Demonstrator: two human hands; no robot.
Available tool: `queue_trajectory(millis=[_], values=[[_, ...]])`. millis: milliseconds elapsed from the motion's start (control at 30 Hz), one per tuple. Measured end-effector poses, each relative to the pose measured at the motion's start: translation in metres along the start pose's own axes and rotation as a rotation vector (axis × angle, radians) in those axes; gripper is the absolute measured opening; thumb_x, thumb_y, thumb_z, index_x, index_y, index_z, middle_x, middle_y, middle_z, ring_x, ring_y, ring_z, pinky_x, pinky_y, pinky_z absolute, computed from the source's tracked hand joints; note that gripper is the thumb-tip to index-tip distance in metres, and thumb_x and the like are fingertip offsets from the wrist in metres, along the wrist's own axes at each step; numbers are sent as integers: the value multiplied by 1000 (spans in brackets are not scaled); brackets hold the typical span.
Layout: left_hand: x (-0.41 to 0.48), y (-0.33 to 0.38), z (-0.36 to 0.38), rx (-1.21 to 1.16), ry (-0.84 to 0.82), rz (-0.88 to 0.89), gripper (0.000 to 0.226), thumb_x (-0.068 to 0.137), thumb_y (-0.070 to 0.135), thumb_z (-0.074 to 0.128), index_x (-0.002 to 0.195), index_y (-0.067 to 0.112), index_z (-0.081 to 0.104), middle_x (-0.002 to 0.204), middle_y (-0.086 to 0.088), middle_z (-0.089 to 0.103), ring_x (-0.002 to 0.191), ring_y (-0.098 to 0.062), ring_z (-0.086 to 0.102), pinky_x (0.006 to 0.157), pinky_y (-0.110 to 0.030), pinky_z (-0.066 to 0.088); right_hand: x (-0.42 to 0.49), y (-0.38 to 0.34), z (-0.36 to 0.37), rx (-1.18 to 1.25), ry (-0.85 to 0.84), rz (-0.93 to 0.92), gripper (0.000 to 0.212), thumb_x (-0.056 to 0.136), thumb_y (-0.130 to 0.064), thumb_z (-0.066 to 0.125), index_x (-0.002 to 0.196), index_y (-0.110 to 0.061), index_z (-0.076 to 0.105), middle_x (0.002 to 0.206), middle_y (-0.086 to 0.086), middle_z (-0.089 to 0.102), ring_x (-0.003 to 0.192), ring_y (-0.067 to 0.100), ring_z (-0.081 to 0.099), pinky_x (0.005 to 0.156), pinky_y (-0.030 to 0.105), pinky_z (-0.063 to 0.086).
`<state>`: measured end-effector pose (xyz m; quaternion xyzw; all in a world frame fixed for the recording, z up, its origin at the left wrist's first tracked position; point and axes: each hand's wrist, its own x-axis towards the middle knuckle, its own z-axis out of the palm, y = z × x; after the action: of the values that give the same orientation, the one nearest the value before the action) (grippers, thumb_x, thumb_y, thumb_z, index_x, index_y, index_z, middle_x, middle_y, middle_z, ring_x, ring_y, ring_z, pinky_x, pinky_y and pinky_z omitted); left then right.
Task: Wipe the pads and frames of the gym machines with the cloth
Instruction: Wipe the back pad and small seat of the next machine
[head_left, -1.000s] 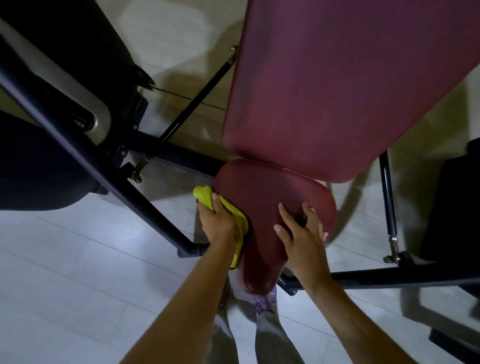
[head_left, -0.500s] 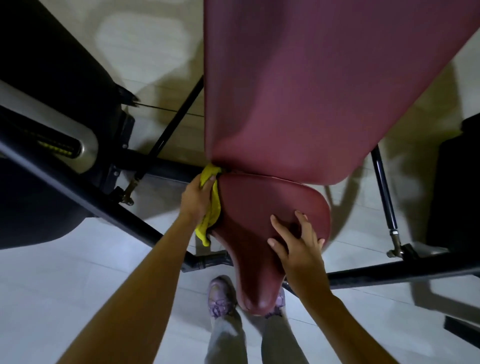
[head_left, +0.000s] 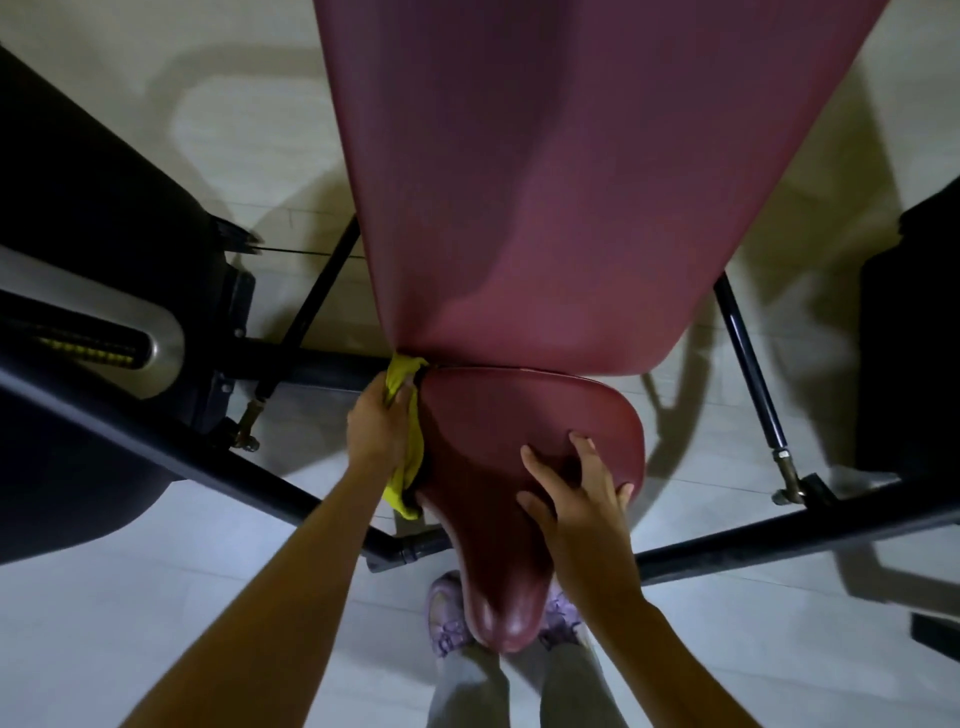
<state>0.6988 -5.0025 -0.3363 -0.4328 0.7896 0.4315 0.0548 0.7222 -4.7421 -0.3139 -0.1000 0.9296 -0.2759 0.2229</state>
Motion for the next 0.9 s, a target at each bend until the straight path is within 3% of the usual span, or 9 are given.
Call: queue_trajectory(millis=[233,300,367,467,533,600,700,800,900], values=[[-58,-10,10,-170,203,20,9,103,28,55,104,24,63,96,7,68,94,-15,62,78,-32,43,2,-5,-10,-34,-83,33,49,99,-57,45,147,-51,48,167,4,18,155,24,17,123,67,7],[-81,-17,21,-151,287,-31,22,101,31,52,118,22,64,116,-4,68,110,-27,62,90,-43,50,1,-7,-11,-51,-76,26,49,100,-56,45,149,-52,46,168,2,17,156,22,15,124,66,8],[-102,-16,30,-147,336,-93,37,101,29,54,137,21,59,138,-10,60,127,-33,55,105,-50,46,-2,-7,-11,-52,-53,21,48,101,-56,45,149,-53,45,169,1,16,157,20,13,124,64,9],[-129,-6,30,-203,346,-167,44,101,21,59,144,25,57,142,-6,60,130,-29,56,110,-46,44,-3,-4,-12,-6,-90,15,49,104,-54,43,153,-51,40,172,-2,9,159,17,2,125,60,2],[-152,-1,29,-200,308,-222,43,100,18,58,142,28,59,132,-5,66,120,-29,61,105,-47,48,-9,0,-17,75,-98,11,50,106,-49,42,156,-46,37,172,-3,8,159,16,0,127,57,4],[-176,-2,27,-165,229,-230,38,99,11,52,132,24,65,110,-5,72,101,-28,67,88,-44,57,-24,3,-27,182,-59,58,50,108,-44,43,157,-42,37,172,-5,11,159,15,4,128,52,15],[-208,-10,16,-76,51,-161,24,96,1,49,100,15,68,73,1,66,68,-10,63,54,-15,45,-57,2,-46,254,9,150,45,107,-32,52,151,-37,49,164,-5,28,144,20,38,122,42,35],[-232,-18,-9,71,-115,-32,18,99,12,59,89,28,61,69,11,63,64,-13,63,57,-23,51,-88,-7,-67,366,12,236,36,102,-17,60,138,-24,62,144,0,52,131,19,53,111,25,37],[-258,-10,-45,88,-280,19,9,98,18,64,92,26,65,74,8,64,75,-19,67,67,-29,48,-119,-24,-87,387,-30,261,26,102,-14,61,125,-20,70,135,1,63,128,17,56,105,25,40]])
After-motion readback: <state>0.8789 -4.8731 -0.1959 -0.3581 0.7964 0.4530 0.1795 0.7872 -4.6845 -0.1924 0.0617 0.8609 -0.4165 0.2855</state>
